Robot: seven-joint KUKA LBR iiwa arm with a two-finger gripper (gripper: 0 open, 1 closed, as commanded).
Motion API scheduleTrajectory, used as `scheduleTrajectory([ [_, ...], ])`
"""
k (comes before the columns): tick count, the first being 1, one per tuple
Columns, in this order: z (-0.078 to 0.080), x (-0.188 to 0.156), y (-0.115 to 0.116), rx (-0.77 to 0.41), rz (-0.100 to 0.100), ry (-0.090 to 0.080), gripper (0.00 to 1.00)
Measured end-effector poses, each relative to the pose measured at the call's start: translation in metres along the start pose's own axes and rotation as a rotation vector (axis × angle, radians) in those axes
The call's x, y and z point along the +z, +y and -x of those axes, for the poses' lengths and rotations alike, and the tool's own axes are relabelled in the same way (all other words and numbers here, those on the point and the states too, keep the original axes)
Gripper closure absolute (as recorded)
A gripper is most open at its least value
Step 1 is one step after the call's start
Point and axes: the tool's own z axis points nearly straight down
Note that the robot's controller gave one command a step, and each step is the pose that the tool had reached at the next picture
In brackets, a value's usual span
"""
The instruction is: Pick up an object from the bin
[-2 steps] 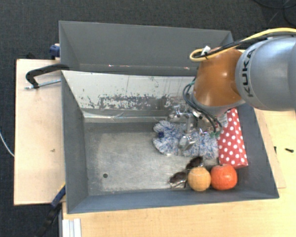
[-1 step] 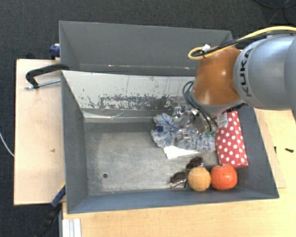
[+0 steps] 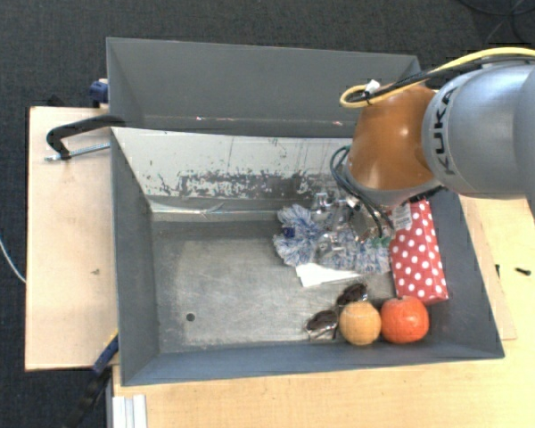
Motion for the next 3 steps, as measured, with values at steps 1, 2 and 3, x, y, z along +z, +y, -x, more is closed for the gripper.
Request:
scheduleTrajectory([
  [1,-0.002,-0.004,0.000,0.000,0.001,0.006,1.00],
  [2,-0.005,-0.023,0.001,-0.001,0.002,0.019,1.00],
  [3,-0.004,-0.043,0.000,-0.001,0.001,0.015,1.00],
])
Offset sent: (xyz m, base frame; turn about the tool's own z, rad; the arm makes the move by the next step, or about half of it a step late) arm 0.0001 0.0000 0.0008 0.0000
